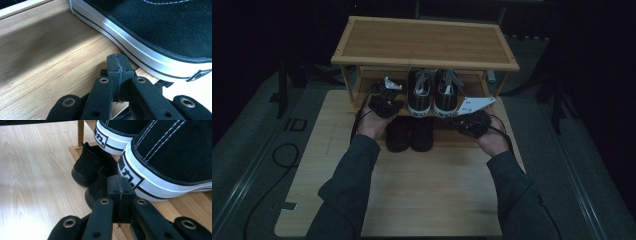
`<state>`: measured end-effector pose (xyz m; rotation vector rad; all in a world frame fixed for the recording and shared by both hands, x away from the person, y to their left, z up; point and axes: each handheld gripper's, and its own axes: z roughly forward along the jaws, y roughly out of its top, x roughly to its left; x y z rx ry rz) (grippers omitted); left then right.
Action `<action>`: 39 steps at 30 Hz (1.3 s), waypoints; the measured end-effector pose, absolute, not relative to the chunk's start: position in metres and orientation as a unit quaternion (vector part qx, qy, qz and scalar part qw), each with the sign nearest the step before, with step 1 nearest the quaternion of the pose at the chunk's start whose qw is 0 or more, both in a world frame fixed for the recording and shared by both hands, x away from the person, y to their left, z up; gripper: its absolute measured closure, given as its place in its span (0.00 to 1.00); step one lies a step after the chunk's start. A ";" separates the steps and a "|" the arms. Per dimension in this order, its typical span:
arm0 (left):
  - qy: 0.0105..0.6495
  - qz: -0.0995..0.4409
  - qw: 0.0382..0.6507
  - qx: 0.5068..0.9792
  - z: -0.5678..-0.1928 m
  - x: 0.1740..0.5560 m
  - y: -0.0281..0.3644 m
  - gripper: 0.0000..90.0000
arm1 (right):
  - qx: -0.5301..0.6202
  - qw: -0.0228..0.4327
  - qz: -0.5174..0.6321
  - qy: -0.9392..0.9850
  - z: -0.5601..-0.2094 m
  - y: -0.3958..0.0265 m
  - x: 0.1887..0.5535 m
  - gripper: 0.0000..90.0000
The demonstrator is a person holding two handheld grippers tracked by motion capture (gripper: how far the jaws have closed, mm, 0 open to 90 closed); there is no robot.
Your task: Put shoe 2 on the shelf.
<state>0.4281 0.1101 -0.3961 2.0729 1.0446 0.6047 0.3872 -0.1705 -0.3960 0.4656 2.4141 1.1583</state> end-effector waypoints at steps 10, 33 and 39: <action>0.406 0.235 0.363 0.805 -0.396 0.428 0.110 1.00 | 0.161 0.200 0.413 0.874 -0.403 -0.165 0.391 1.00; 0.403 0.242 0.355 0.808 -0.395 0.428 0.108 1.00 | 0.169 0.215 0.402 0.874 -0.408 -0.161 0.394 1.00; 0.396 0.245 0.358 0.809 -0.396 0.427 0.100 1.00 | 0.173 0.214 0.401 0.874 -0.409 -0.160 0.393 1.00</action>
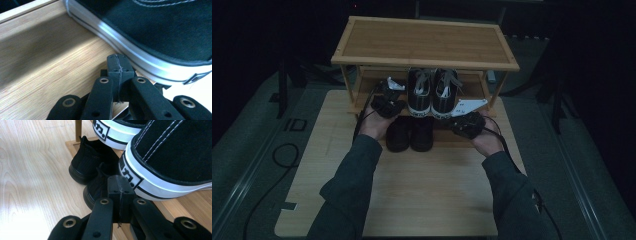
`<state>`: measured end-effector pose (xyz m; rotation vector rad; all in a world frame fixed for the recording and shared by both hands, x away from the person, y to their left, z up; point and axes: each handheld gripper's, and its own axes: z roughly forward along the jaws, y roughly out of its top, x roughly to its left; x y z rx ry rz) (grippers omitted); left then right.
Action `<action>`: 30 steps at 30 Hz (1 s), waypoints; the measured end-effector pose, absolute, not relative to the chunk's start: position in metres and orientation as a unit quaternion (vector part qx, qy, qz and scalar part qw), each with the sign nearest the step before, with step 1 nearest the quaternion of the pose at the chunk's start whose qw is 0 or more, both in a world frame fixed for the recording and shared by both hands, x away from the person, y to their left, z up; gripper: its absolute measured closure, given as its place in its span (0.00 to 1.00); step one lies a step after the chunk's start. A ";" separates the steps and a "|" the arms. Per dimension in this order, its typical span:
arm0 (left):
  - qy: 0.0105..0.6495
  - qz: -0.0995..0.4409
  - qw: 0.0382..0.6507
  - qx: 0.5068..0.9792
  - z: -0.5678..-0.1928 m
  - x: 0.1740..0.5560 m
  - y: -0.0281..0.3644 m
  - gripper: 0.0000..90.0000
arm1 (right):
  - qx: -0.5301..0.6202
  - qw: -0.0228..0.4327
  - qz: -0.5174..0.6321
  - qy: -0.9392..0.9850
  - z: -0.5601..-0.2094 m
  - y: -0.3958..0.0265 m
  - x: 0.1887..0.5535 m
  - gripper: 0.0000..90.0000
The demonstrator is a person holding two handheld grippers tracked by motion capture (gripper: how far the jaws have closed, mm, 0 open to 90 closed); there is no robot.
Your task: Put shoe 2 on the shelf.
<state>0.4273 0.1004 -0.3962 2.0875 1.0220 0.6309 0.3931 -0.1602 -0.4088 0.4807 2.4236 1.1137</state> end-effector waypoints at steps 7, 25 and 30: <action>0.399 0.239 0.364 0.807 -0.395 0.427 0.099 1.00 | 0.173 0.216 0.402 0.873 -0.409 -0.161 0.393 1.00; 0.398 0.240 0.367 0.806 -0.396 0.427 0.101 1.00 | 0.181 0.196 0.398 0.878 -0.425 -0.172 0.391 1.00; 0.400 0.242 0.362 0.807 -0.396 0.427 0.104 1.00 | 0.185 0.190 0.393 0.881 -0.431 -0.175 0.392 1.00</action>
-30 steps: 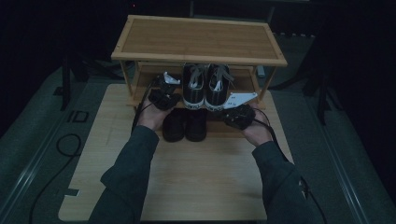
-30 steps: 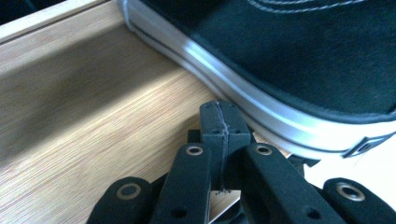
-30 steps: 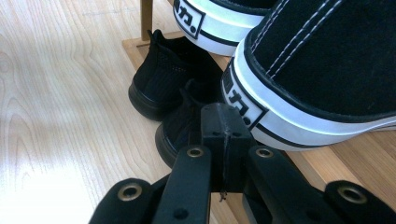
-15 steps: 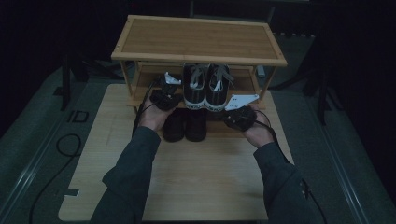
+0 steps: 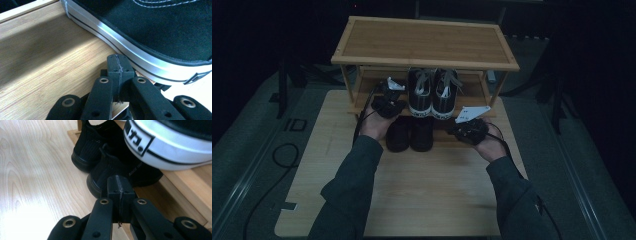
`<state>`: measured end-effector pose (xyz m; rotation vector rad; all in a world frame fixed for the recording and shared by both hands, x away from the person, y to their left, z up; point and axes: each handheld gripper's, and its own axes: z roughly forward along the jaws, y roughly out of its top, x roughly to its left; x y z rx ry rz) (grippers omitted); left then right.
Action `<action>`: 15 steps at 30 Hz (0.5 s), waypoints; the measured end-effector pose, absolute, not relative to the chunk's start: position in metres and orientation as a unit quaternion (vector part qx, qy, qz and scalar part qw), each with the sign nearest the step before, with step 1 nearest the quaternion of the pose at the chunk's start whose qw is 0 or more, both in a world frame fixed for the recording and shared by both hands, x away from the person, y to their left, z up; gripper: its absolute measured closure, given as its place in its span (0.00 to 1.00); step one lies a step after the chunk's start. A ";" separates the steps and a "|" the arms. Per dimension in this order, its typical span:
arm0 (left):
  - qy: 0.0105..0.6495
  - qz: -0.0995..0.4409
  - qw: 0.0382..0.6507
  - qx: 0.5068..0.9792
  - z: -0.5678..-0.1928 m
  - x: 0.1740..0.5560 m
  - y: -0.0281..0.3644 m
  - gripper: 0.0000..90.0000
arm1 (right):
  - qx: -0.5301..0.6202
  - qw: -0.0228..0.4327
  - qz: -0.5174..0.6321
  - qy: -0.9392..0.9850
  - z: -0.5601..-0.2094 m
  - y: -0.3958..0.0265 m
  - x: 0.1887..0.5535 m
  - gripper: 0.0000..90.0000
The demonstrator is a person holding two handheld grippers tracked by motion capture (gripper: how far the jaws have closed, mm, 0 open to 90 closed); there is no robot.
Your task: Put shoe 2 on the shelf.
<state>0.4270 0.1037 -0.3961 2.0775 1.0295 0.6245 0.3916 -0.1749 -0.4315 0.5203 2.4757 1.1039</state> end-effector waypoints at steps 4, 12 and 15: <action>0.402 0.243 0.361 0.806 -0.396 0.427 0.106 1.00 | 0.187 0.187 0.391 0.882 -0.435 -0.177 0.392 1.00; 0.402 0.248 0.358 0.806 -0.396 0.427 0.110 1.00 | 0.193 0.180 0.384 0.885 -0.441 -0.180 0.392 0.99; 0.403 0.247 0.359 0.805 -0.396 0.427 0.110 1.00 | 0.193 0.179 0.385 0.885 -0.441 -0.181 0.392 0.99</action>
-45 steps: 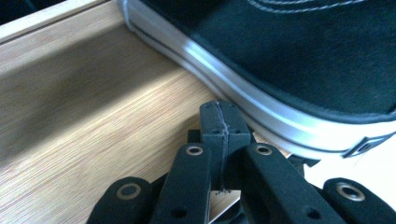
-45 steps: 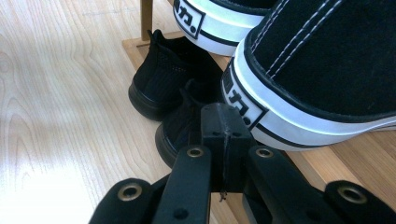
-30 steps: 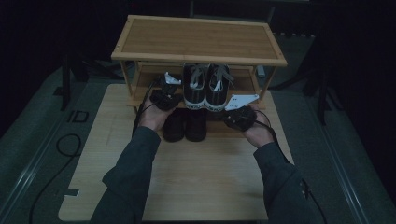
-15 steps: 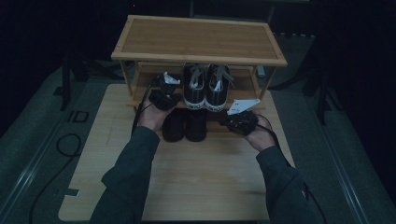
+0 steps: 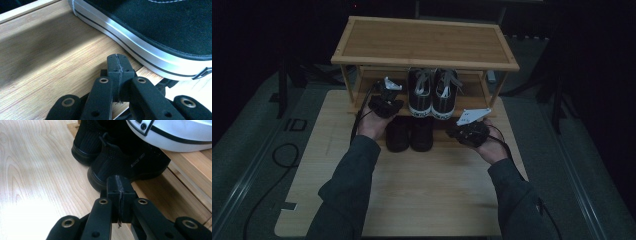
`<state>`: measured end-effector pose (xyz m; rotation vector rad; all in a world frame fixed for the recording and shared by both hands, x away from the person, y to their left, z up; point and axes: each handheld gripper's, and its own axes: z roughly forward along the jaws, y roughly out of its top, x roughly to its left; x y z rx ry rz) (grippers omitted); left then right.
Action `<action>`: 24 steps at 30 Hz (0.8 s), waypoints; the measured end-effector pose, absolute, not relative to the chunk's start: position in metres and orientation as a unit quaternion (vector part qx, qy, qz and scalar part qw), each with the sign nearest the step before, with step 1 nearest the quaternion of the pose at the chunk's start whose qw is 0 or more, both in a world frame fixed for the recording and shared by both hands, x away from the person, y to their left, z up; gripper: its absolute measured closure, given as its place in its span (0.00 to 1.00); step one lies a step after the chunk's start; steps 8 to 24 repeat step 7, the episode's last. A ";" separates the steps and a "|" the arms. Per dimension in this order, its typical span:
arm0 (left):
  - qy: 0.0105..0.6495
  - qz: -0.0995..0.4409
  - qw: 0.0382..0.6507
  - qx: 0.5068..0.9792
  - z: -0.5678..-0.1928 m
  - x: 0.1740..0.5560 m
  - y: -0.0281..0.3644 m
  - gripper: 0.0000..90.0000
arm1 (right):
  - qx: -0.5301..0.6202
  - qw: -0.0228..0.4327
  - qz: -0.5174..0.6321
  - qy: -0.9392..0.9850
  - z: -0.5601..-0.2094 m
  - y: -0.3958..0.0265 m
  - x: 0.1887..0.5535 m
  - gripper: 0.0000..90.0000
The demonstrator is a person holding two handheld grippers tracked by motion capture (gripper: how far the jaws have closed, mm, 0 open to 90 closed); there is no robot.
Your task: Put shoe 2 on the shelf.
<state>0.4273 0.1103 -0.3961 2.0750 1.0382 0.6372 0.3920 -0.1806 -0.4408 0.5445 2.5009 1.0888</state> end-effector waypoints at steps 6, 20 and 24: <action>0.402 0.247 0.357 0.806 -0.396 0.427 0.112 1.00 | 0.196 0.178 0.383 0.885 -0.442 -0.183 0.392 0.99; 0.404 0.247 0.359 0.804 -0.396 0.427 0.112 1.00 | 0.197 0.179 0.383 0.885 -0.443 -0.184 0.393 0.99; 0.404 0.247 0.359 0.804 -0.396 0.427 0.112 1.00 | 0.197 0.179 0.383 0.885 -0.443 -0.184 0.393 0.99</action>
